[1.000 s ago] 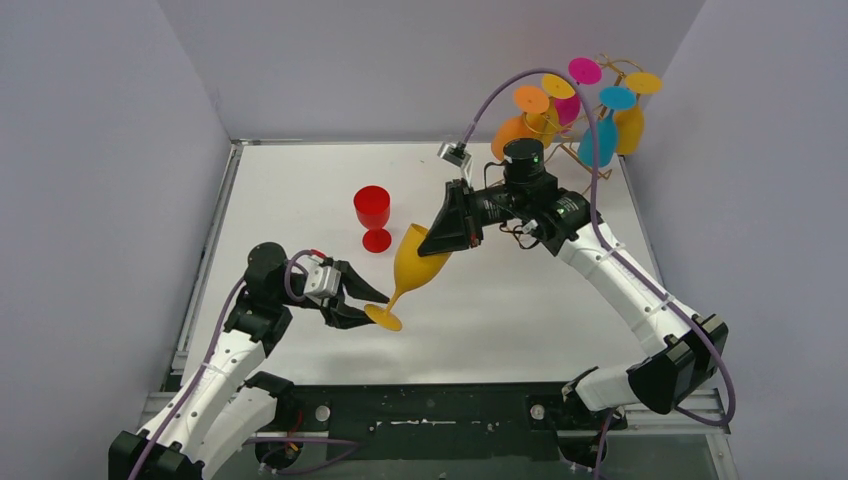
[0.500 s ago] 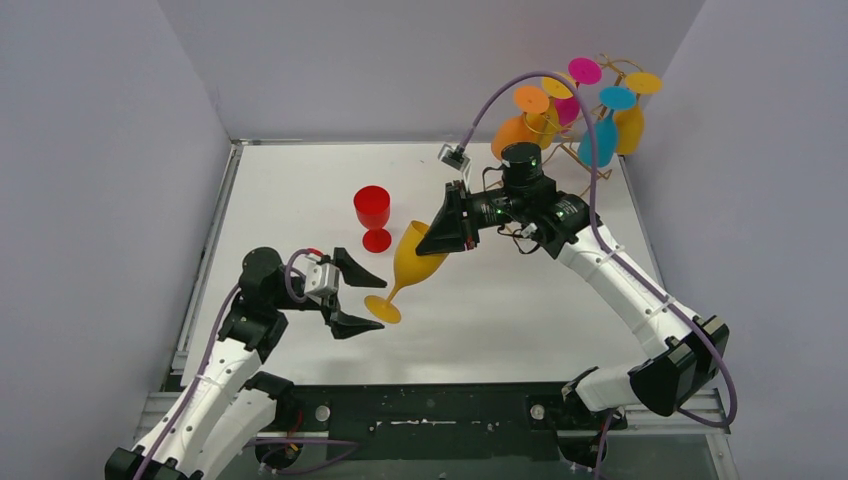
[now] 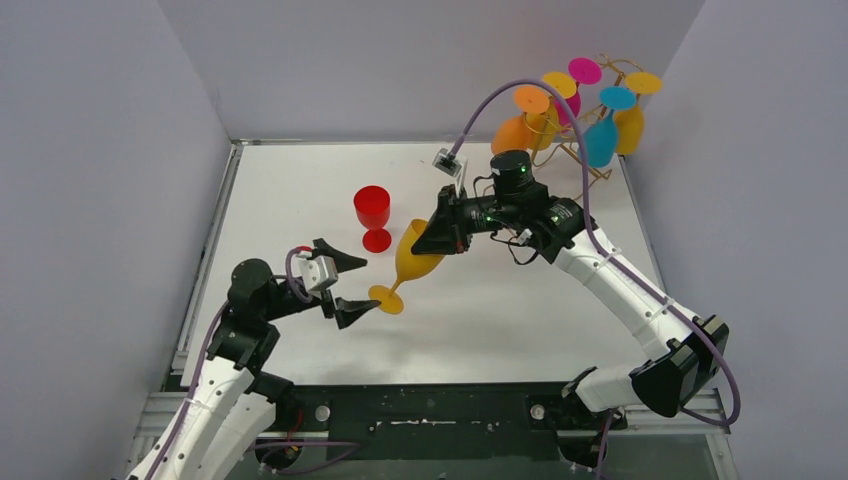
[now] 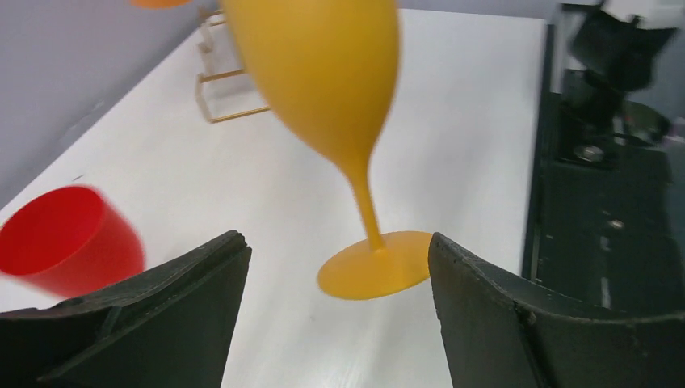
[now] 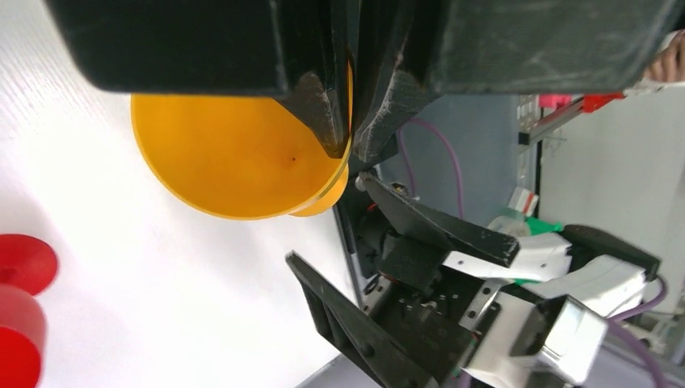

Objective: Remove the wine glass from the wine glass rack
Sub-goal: Place the wine glass at the center of the board.

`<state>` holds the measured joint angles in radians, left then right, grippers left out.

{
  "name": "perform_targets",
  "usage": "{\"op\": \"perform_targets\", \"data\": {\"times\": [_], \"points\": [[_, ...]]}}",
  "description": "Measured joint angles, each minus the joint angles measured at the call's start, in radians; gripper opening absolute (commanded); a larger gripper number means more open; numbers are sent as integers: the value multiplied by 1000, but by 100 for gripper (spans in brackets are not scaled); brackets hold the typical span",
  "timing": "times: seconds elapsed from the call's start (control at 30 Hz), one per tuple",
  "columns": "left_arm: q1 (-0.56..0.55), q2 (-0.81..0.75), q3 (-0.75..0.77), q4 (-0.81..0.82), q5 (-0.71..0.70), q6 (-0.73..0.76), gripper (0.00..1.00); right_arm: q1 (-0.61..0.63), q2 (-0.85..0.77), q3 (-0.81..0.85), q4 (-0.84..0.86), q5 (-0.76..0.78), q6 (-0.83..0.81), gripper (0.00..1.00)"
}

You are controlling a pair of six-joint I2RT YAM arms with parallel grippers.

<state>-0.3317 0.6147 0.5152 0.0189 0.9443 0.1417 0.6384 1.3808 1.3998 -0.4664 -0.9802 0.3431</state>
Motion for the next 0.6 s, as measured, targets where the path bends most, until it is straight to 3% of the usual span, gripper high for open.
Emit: {"op": "perform_targets", "data": {"times": [0.13, 0.4, 0.6], "points": [[1, -43, 0, -6, -257, -51, 96, 17, 0, -2, -23, 118, -22, 0], [3, -121, 0, -10, -765, -204, 97, 40, 0, -27, -52, 389, -64, 0], [6, -86, 33, -107, -1088, -294, 97, 74, 4, -34, -63, 597, -91, 0]]}}
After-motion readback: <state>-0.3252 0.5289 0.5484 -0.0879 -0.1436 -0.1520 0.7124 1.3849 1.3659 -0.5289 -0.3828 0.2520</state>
